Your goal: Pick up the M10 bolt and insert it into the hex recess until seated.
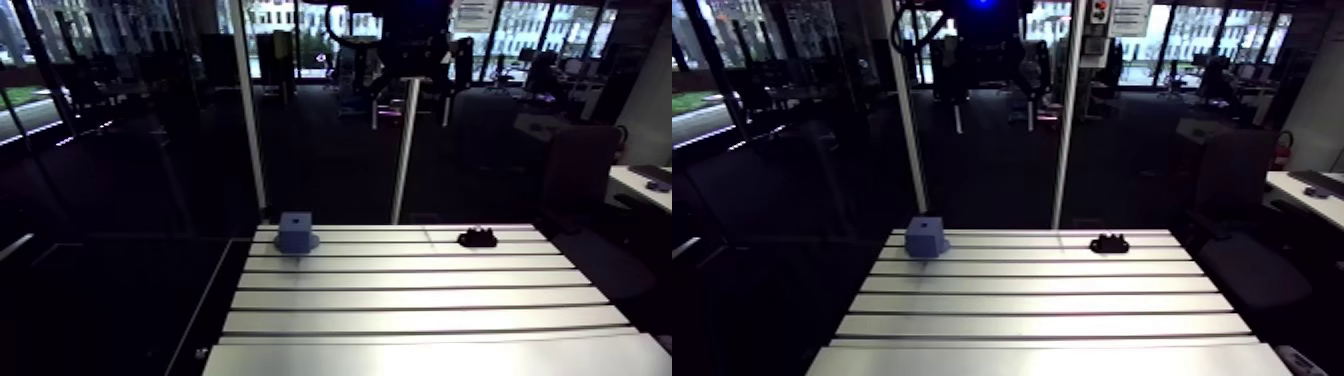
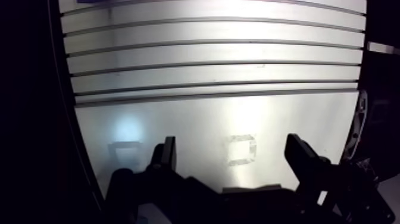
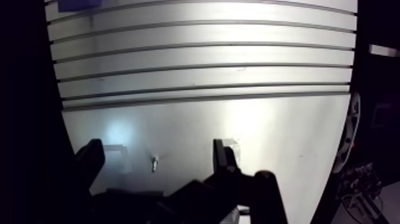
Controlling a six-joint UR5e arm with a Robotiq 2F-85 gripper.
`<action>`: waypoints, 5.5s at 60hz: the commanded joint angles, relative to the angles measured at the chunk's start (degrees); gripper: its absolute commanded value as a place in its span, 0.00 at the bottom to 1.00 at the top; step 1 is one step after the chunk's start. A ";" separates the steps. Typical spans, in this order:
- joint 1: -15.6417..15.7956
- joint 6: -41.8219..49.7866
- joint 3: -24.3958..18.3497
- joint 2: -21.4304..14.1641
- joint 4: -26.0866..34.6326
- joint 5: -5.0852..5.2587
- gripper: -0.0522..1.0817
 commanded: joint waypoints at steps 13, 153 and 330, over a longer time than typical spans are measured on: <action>2.56 -1.76 -0.54 1.59 -0.88 -0.27 0.05; -24.61 -39.20 16.08 5.68 -39.60 7.38 0.05; -25.85 -36.84 12.78 27.60 -54.95 7.19 0.47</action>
